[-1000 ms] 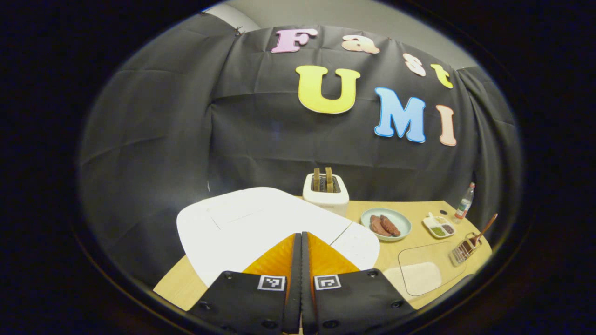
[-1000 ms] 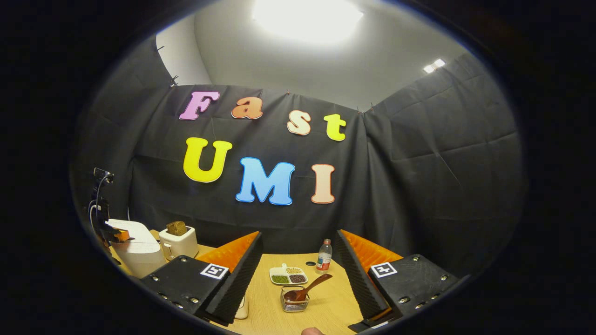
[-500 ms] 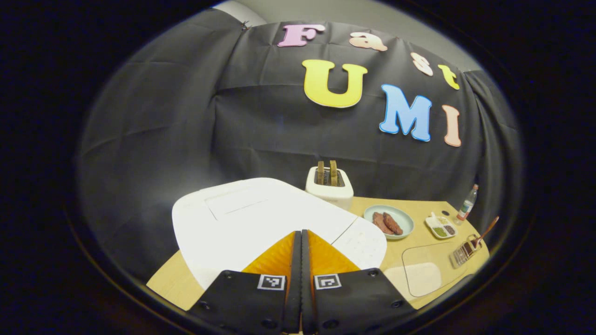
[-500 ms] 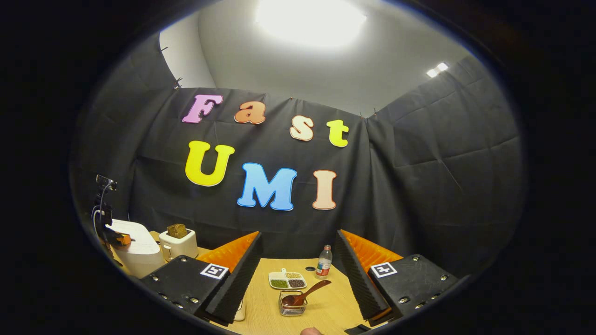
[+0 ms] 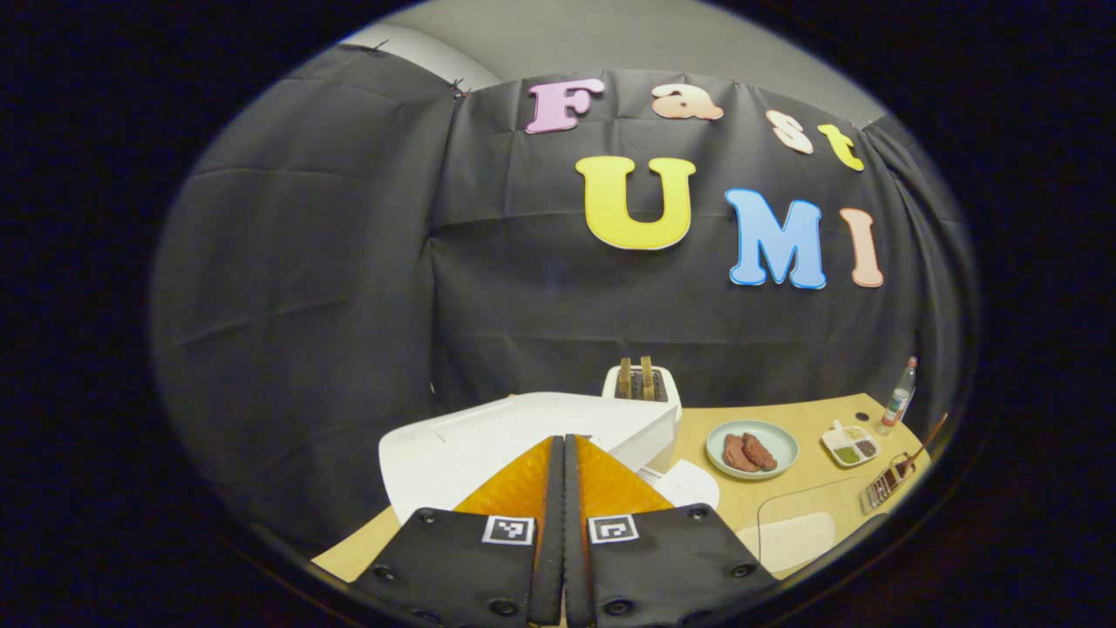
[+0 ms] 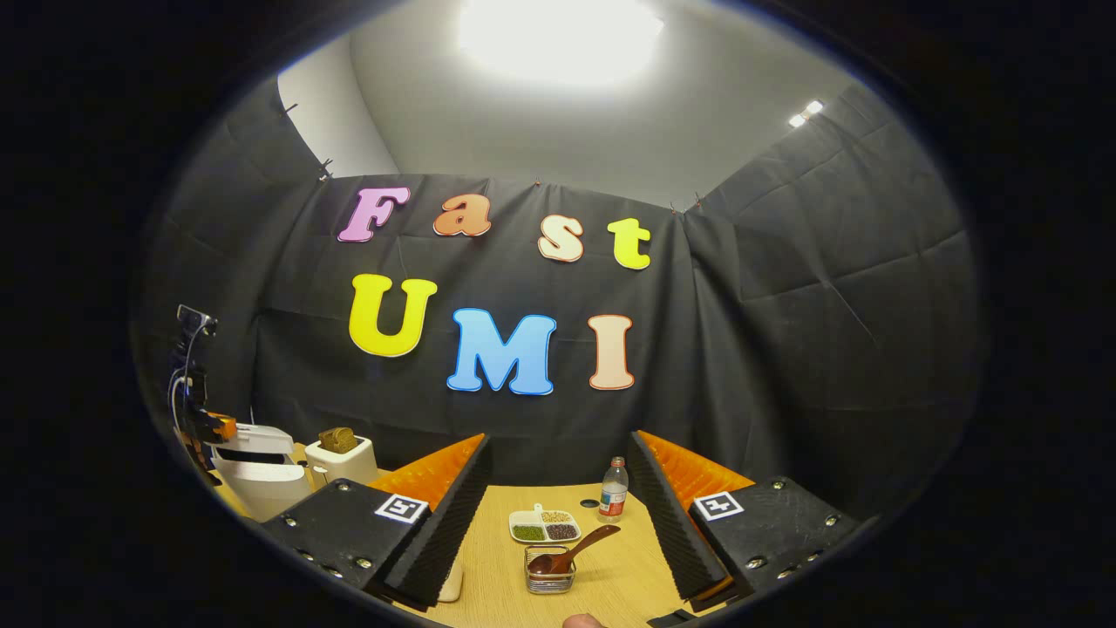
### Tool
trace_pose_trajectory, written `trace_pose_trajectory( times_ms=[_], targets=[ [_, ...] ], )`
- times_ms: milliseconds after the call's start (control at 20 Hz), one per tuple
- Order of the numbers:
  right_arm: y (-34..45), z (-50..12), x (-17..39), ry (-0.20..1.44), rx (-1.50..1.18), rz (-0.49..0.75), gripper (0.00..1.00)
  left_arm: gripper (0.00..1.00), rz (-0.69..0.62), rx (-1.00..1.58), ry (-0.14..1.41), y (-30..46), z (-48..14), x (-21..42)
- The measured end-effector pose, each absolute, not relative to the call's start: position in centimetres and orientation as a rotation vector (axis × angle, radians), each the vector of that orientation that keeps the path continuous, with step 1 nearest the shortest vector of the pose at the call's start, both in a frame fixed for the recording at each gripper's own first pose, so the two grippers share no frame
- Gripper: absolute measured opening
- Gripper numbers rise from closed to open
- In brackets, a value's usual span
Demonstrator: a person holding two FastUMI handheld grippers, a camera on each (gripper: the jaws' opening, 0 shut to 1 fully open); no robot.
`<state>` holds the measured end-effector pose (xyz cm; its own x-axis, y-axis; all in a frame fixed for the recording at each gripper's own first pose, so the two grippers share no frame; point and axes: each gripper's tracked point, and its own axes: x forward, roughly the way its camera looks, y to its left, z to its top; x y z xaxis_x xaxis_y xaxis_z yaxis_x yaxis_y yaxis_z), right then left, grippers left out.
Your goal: Close the left gripper, press the button to open the rice cooker; take a wooden spoon from the chopstick holder with the right hand, scoop a spoonful of rice and pour it into the rice cooker, then put the wooden spoon back into the chopstick holder.
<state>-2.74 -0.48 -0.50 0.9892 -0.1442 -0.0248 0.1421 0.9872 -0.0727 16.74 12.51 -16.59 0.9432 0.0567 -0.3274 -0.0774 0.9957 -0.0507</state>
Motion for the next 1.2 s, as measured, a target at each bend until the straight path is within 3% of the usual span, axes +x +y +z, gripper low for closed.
trace_pose_trajectory(
  times_ms=[750, 950, 1150, 1200],
  targets=[
    [-6.2, -4.8, 2.4, 0.079, 0.0, -0.08, 0.95, 0.09, 0.057, -0.102, 0.069, 6.2, -2.8, 6.8],
    [-7.8, -6.3, 4.6, 0.079, 0.01, -0.079, 0.95, 0.47, 0.066, -0.072, 0.039, 5.1, -1.6, 4.4],
    [-8.7, -8.6, 6.9, 0.112, 0.036, -0.071, 0.95, 0.94, 0.073, -0.082, 0.039, 3.8, -0.6, 2.3],
    [-8.9, -9.5, 7.5, 0.124, 0.039, -0.068, 0.95, 0.96, 0.077, -0.081, 0.032, 3.7, -0.1, 1.9]
  ],
)
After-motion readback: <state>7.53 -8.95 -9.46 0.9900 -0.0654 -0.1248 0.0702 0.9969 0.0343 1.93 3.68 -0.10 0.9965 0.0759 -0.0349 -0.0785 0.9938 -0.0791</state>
